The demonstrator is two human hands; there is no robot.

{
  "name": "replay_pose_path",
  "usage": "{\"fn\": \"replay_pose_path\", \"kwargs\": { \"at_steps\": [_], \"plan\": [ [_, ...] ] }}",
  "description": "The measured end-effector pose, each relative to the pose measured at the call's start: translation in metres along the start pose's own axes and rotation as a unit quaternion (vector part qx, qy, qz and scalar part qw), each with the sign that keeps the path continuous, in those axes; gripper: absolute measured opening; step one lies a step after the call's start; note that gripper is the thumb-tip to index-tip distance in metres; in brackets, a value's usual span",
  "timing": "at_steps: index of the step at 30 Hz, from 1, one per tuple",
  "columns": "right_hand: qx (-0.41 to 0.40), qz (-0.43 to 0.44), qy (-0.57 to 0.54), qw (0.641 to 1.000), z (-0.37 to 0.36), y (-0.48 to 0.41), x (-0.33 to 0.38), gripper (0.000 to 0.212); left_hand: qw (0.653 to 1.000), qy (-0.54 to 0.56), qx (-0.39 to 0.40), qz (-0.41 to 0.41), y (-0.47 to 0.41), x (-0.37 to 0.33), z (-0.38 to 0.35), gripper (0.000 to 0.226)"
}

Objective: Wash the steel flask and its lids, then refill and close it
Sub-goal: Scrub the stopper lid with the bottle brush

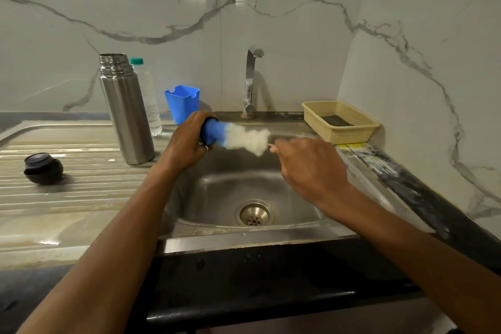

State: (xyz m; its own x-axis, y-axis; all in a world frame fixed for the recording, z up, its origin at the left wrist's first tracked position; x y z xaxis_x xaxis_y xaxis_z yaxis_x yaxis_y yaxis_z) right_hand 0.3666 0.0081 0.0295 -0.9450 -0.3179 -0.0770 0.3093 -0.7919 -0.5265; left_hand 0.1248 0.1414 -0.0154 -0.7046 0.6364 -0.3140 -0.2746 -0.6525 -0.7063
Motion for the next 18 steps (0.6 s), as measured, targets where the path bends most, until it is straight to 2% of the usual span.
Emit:
{"fn": "replay_pose_path", "kwargs": {
  "at_steps": [1,2,3,4,5,6,7,8,10,11,12,14,15,17,18],
  "plan": [
    [0.07,-0.074,-0.147,0.984,-0.003,-0.003,-0.009,0.027,1.0,-0.001,-0.005,-0.003,0.0,-0.001,0.001,0.06],
    [0.126,-0.143,-0.279,0.941,-0.002,-0.003,-0.015,0.032,1.0,0.0,-0.004,-0.002,-0.001,-0.003,0.0,0.06],
    [0.147,-0.169,-0.321,0.92,-0.001,-0.003,-0.019,0.036,1.0,0.001,0.002,0.002,-0.001,-0.004,-0.002,0.06],
    [0.127,-0.141,-0.273,0.943,0.003,-0.004,-0.022,0.037,1.0,0.003,0.01,0.005,-0.001,-0.006,-0.004,0.061],
    [0.07,-0.069,-0.146,0.984,0.006,-0.005,-0.021,0.034,1.0,0.004,0.018,0.008,-0.001,-0.006,-0.005,0.062],
    [-0.016,-0.001,-0.013,1.0,0.012,-0.004,-0.018,0.026,1.0,0.008,0.023,0.008,-0.001,-0.006,-0.006,0.062],
    [-0.085,0.062,0.085,0.991,0.017,0.0,-0.012,0.018,1.0,0.01,0.026,0.008,-0.001,-0.005,-0.006,0.062],
    [-0.135,0.116,0.144,0.973,0.019,0.002,-0.008,0.017,1.0,0.01,0.029,0.007,-0.001,-0.004,-0.006,0.062],
    [-0.165,0.168,0.182,0.955,0.018,0.004,-0.002,0.036,0.999,0.0,0.04,0.014,0.0,-0.007,-0.008,0.064],
    [-0.164,0.166,0.179,0.956,0.016,0.004,0.001,0.036,0.999,-0.004,0.045,0.016,0.001,-0.008,-0.009,0.066],
    [-0.156,0.154,0.161,0.962,0.015,0.004,0.003,0.028,0.999,-0.005,0.046,0.016,0.002,-0.008,-0.009,0.066],
    [-0.09,0.065,0.07,0.991,0.006,0.002,0.001,0.015,0.999,-0.004,0.034,0.007,0.002,-0.006,-0.007,0.062],
    [-0.028,0.002,-0.016,0.999,0.002,-0.001,-0.005,0.022,1.0,-0.004,0.027,0.004,0.001,-0.006,-0.006,0.061],
    [0.087,-0.115,-0.229,0.963,-0.005,-0.007,-0.02,0.041,1.0,-0.006,0.018,0.003,-0.001,-0.006,-0.004,0.062],
    [0.091,-0.115,-0.235,0.961,-0.002,-0.006,-0.022,0.041,1.0,-0.005,0.018,0.003,-0.001,-0.006,-0.004,0.064]
  ]
}}
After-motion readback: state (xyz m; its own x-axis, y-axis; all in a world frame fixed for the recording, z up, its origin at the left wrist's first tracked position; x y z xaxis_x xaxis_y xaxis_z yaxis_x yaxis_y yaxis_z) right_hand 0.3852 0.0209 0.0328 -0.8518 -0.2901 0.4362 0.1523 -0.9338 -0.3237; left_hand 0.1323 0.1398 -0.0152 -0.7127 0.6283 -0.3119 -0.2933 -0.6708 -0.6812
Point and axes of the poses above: each hand's wrist, its own y-axis away from the middle knuckle, its own z-axis out of the back of the hand, x = y × z, the point moved 3 cm from there along -y, towards the middle knuckle, and after that the axes turned 3 degrees about -y, right-handed, at the moved point
